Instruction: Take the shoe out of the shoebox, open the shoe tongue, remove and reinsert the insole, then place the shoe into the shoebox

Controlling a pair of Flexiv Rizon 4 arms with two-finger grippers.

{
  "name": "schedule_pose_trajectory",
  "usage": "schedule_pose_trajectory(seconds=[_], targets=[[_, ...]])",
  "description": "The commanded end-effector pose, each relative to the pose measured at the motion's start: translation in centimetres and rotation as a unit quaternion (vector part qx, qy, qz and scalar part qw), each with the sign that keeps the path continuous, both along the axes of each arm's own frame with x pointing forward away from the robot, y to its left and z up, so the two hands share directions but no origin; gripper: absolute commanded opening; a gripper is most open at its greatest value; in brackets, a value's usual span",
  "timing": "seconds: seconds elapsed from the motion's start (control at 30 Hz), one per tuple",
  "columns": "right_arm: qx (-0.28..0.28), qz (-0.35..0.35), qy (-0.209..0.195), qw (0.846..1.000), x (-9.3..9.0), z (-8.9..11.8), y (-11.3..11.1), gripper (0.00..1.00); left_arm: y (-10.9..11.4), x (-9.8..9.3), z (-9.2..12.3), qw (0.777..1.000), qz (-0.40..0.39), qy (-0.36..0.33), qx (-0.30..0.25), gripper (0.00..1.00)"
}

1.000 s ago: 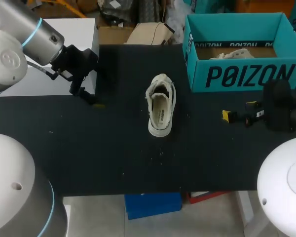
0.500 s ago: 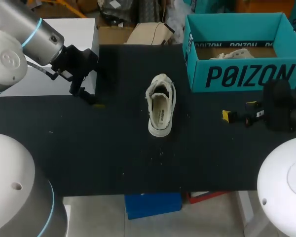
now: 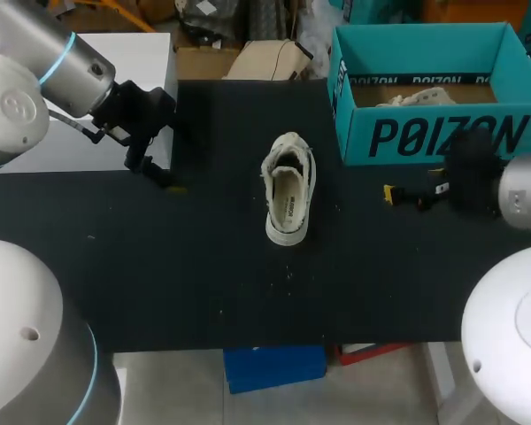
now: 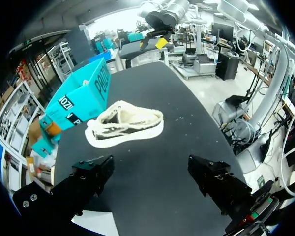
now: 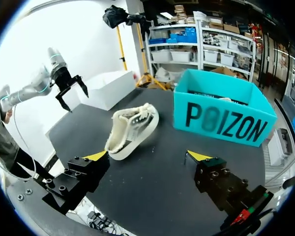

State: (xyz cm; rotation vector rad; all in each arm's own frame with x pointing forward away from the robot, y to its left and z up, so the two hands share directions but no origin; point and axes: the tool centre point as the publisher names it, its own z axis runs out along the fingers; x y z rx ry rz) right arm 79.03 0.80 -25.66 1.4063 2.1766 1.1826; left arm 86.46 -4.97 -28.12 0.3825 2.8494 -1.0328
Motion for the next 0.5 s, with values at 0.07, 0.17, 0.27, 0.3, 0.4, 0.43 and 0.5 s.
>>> schedule_pose_trajectory(seconds=[0.07, 0.17, 0.27, 0.3, 0.4, 0.43, 0.5], targets=[[-0.049, -0.007, 0.070, 0.996, 3.7, -0.7, 2.8, 1.00, -0.1, -0.1, -0.1, 1.000, 0.001, -0.002, 0.001, 1.00], [-0.065, -0.037, 0.097, 0.993, 5.3, -0.8, 4.0, 1.00, -0.1, -0.1, -0.1, 1.000, 0.001, -0.002, 0.001, 1.00], [-0.084, -0.057, 0.125, 0.987, 6.6, -1.0, 5.4, 1.00, -0.1, -0.1, -0.1, 1.000, 0.001, -0.002, 0.001, 1.00], [-0.091, -0.059, 0.134, 0.985, 7.0, -1.1, 5.9, 1.00, -0.1, -0.1, -0.1, 1.000, 0.001, -0.002, 0.001, 1.00], [-0.101, -0.068, 0.161, 0.979, 8.3, -1.6, 7.2, 1.00, -0.1, -0.1, -0.1, 1.000, 0.001, -0.002, 0.001, 1.00], [-0.106, -0.067, 0.171, 0.977, 8.7, -1.9, 7.8, 1.00, -0.1, -0.1, -0.1, 1.000, 0.001, -0.002, 0.001, 1.00], [-0.111, -0.062, 0.188, 0.974, 9.5, -2.5, 8.8, 1.00, -0.1, -0.1, -0.1, 1.000, 0.001, -0.002, 0.001, 1.00]])
